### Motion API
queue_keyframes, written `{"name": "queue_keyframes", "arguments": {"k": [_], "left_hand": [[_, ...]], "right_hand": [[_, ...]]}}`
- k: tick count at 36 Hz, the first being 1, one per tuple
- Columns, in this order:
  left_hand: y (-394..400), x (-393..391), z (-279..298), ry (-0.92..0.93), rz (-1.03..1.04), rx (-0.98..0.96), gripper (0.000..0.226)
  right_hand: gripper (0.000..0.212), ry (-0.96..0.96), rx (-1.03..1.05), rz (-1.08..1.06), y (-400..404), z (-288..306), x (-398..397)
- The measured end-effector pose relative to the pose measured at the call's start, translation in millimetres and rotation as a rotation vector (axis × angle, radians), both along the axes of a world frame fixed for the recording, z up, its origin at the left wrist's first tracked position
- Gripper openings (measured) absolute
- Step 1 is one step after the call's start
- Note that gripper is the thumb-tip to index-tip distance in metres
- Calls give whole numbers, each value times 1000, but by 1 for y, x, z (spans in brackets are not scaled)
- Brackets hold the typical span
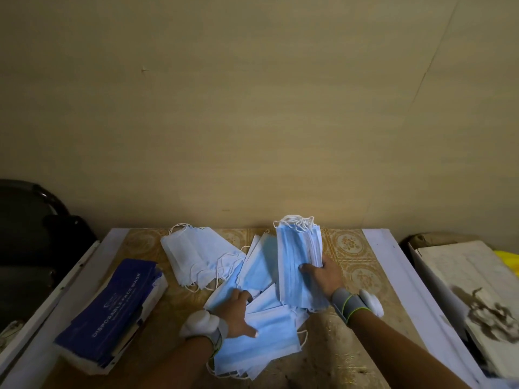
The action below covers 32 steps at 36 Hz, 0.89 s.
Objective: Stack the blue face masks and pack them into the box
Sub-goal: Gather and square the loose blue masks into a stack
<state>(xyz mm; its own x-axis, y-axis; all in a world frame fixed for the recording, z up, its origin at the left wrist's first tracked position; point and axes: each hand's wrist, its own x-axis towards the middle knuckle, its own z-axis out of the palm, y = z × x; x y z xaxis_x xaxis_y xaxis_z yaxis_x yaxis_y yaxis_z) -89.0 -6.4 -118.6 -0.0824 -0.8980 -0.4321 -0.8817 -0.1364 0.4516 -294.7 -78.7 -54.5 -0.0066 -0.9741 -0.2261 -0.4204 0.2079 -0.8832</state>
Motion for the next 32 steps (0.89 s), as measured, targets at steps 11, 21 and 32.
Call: {"name": "queue_keyframes", "arguments": {"k": [11, 21, 32], "left_hand": [[-12, 8, 2, 322, 104, -74, 14], [-23, 10, 46, 776, 492, -240, 9], [-31, -21, 66, 1099, 617, -192, 20]], "right_hand": [[32, 86, 3, -108, -6, 2, -25], [37, 71, 35, -143, -5, 5, -23], [47, -293, 118, 34, 9, 18, 17]]}}
